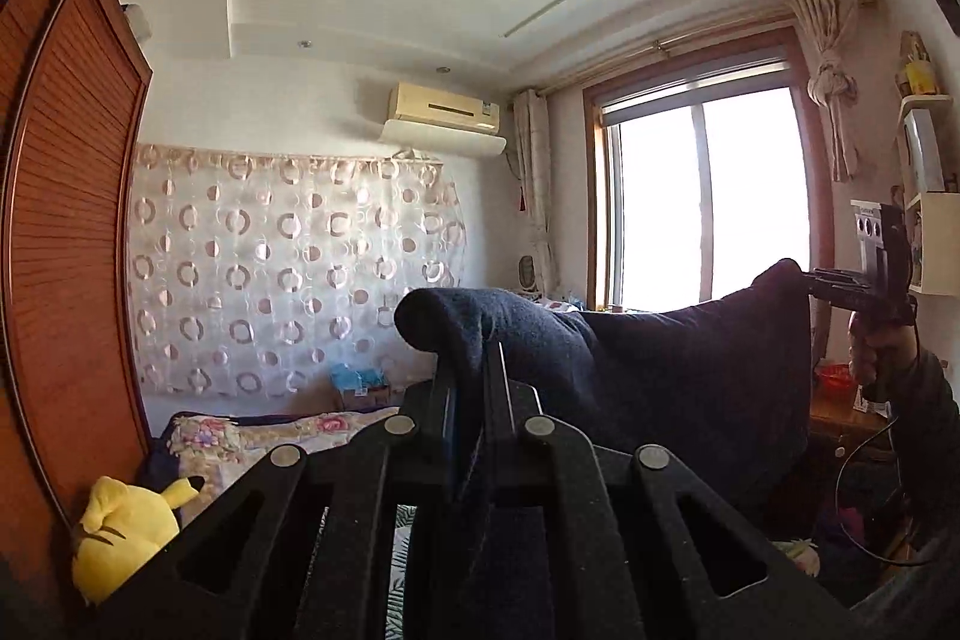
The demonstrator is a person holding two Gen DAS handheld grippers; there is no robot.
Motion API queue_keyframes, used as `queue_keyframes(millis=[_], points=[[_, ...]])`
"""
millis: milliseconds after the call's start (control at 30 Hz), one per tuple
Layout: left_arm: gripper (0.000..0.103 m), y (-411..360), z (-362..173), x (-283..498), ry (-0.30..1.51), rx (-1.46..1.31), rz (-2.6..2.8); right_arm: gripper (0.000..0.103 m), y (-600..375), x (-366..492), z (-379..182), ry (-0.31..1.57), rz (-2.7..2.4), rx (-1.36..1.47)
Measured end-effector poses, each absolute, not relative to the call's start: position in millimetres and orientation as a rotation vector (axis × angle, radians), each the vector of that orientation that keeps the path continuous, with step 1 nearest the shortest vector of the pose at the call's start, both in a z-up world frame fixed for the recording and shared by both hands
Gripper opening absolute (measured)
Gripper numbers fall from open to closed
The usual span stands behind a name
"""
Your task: Fold small clothes
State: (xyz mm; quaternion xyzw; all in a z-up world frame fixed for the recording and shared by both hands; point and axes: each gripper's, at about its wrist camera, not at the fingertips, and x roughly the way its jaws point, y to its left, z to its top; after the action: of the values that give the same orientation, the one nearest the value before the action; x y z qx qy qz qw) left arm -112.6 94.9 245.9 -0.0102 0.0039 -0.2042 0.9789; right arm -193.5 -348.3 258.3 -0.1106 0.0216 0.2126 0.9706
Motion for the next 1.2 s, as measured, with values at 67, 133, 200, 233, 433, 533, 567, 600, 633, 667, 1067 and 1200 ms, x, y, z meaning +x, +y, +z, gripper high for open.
queue_keyframes(millis=[67,133,200,233,433,533,567,600,633,667,1067,1200], points=[[0.007,98,248,-102,0.003,-0.014,-0.392,0.013,-342,-192,245,0.041,0.414,-0.236],[0.007,98,241,-91,0.011,-0.014,-0.379,0.013,-340,-176,233,0.057,0.402,-0.238],[0.007,98,231,-75,0.033,-0.007,-0.353,0.013,-332,-156,217,0.092,0.398,-0.230],[0.007,98,224,-64,0.047,-0.005,-0.342,0.013,-330,-144,208,0.110,0.392,-0.235],[0.007,93,155,24,0.182,0.025,-0.274,0.013,-312,-45,152,0.259,0.368,-0.231],[0.007,88,97,87,0.283,0.049,-0.229,0.013,-308,17,100,0.339,0.375,-0.207],[0.007,87,84,100,0.310,0.049,-0.217,0.013,-305,39,80,0.362,0.375,-0.200],[0.007,87,61,122,0.350,0.039,-0.208,0.013,-303,62,60,0.392,0.369,-0.195],[0.007,89,37,146,0.393,0.022,-0.199,0.013,-300,84,41,0.423,0.358,-0.190],[0.007,88,21,161,0.427,0.015,-0.190,0.013,-296,107,20,0.461,0.341,-0.186],[0.013,60,-30,223,0.584,0.051,-0.138,0.031,-243,233,-41,0.655,0.183,-0.124],[0.044,63,-19,208,0.559,0.034,-0.152,0.037,-242,231,-10,0.675,0.173,-0.118]])
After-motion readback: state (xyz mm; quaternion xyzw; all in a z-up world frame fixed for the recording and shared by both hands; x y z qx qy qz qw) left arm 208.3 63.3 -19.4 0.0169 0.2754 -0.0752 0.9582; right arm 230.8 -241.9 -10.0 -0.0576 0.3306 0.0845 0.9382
